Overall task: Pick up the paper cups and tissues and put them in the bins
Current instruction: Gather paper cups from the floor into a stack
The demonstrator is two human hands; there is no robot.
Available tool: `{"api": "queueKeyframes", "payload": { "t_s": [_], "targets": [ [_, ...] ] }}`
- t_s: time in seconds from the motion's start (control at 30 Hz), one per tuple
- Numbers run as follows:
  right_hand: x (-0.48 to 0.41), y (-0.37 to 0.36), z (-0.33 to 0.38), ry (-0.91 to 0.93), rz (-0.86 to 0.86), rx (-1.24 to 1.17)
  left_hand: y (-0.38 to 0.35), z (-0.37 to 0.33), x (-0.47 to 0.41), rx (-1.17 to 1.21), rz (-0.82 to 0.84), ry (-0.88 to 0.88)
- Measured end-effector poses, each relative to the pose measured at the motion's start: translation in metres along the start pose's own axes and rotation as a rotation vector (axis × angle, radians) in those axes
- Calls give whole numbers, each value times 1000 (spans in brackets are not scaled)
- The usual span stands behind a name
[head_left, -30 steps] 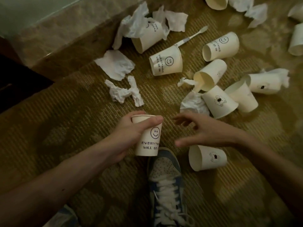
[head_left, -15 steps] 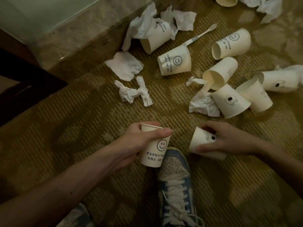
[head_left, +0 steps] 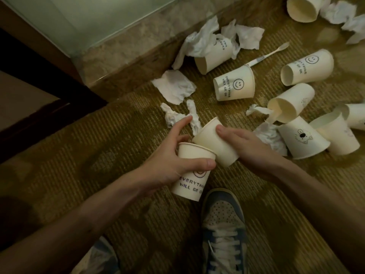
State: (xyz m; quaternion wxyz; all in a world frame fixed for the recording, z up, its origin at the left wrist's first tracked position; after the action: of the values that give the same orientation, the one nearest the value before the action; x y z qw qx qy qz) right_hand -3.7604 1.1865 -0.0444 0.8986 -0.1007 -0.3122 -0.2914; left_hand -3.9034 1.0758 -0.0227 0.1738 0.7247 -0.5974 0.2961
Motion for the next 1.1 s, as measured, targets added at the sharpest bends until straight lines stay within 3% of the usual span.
{"api": "queueKeyframes", "payload": {
  "t_s": [0.13,0.27,0.37,0.5,0.57,0.73,0.93,1.1],
  "targets": [
    [-3,-8,3,16,175,47,-7,3,-2,-17,219,95],
    [-8,-9,6,-4,126,44,-9,5,-5,58,167,140],
    [-16,5,9,-12,-121,96,-5,2,-11,110,99,144],
    [-28,61,25,70,-731,221,1,-2,-17,135,41,135],
    [-37,78,34,113,-850,289,2,-3,-18,154,23,134],
    [-70,88,41,19,-721,394,10,-5,-23,138,-15,113],
    [-72,78,56,144,-705,514,28,-4,-27,110,-31,107],
    [-61,60,63,249,-566,596,56,-10,-23,-107,17,137]
  ]
}}
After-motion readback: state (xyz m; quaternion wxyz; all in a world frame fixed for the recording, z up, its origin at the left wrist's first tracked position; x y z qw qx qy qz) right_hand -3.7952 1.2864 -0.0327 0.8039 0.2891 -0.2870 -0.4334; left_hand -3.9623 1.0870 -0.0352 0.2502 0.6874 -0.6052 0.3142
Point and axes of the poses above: each hand's wrist, its own x-axis away from the middle knuckle, its own y-axis out of the back of the hand, z = x × y, the point moved 5 cm from there along -x, towards the middle knuckle, and after that the axes turned 3 degrees about x, right-handed, at the moved point
